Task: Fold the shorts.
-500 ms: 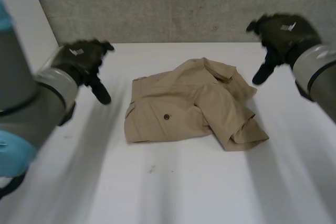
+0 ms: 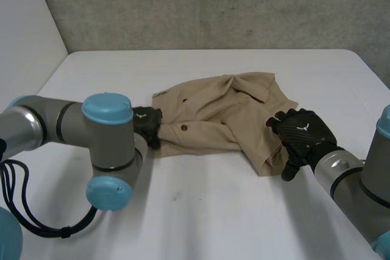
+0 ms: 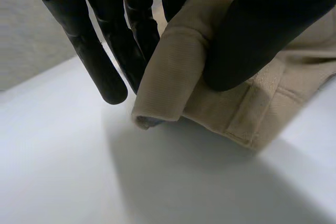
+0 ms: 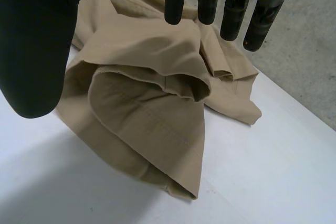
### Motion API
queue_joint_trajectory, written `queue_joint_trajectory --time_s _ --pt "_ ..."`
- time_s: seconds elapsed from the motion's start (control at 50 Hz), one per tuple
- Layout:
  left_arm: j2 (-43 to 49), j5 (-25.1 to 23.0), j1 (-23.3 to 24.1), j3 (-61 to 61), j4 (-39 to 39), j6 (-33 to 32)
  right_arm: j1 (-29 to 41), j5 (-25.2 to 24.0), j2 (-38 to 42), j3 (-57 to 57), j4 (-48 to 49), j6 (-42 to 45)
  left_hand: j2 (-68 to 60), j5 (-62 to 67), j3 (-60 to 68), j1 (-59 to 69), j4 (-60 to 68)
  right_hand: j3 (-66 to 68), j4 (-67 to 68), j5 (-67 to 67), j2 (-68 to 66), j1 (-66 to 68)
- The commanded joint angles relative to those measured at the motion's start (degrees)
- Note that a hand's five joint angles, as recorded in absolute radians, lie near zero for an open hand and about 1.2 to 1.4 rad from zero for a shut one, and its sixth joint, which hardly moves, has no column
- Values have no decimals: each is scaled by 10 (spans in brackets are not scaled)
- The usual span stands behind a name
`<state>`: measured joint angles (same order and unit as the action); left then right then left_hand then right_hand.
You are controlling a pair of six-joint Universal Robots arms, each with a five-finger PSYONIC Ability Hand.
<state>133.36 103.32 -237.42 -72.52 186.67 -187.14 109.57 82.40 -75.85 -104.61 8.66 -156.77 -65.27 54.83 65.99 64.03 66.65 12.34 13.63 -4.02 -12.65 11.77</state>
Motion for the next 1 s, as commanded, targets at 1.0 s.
queue_joint_trajectory --time_s 1.0 --pt "-313 119 93 -260 -78 -51 -9 -159 -7 54 -108 127 428 -423 -435 -415 -442 6 -7 11 -3 12"
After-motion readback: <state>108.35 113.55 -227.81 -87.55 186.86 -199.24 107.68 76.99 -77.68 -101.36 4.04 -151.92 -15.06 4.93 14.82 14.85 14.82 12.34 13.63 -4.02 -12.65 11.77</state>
